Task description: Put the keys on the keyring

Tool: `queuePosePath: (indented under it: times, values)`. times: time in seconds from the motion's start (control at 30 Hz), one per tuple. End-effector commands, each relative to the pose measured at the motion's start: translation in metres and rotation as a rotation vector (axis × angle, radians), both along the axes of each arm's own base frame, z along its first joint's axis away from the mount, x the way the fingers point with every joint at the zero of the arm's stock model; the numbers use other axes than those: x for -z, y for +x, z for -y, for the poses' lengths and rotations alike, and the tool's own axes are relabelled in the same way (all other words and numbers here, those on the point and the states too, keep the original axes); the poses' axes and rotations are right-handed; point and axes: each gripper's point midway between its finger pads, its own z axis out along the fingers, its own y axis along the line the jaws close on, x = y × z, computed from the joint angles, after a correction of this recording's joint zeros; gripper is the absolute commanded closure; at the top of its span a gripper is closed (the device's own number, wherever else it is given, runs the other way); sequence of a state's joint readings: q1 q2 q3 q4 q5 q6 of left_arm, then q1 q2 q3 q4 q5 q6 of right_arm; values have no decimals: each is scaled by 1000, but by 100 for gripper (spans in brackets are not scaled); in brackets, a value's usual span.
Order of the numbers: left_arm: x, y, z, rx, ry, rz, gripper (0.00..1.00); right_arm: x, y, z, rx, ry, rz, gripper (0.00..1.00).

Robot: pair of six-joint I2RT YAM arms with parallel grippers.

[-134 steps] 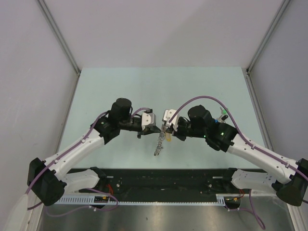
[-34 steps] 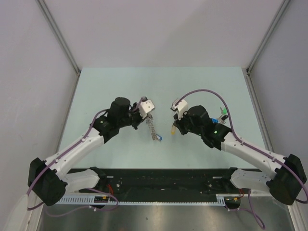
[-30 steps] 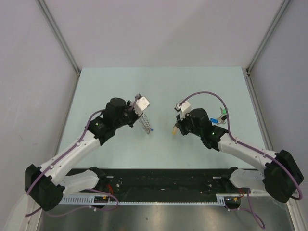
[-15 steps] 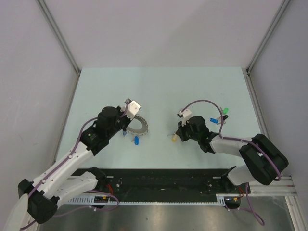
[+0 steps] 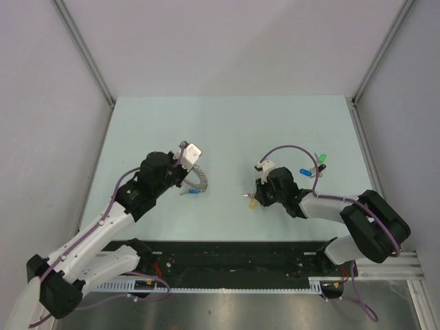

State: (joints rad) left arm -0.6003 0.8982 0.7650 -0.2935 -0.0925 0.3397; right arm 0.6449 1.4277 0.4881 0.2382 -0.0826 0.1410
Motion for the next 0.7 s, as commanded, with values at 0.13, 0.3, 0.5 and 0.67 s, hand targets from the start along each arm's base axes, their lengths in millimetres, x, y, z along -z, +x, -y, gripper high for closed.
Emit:
queuePosePath:
  times: [0.13, 0.3, 0.5, 0.67]
  values:
    - [-23, 8, 8, 15, -62, 70, 100, -3, 12, 0, 24, -37, 6, 82]
    - [-22, 8, 9, 19, -60, 66, 100, -6, 15, -1, 26, -52, 4, 91]
    - [-21, 8, 9, 20, -58, 61, 100, -20, 17, -5, 29, -73, -7, 100]
    - [-18, 8, 10, 23, -49, 49, 100, -20, 12, -6, 11, -126, -78, 100]
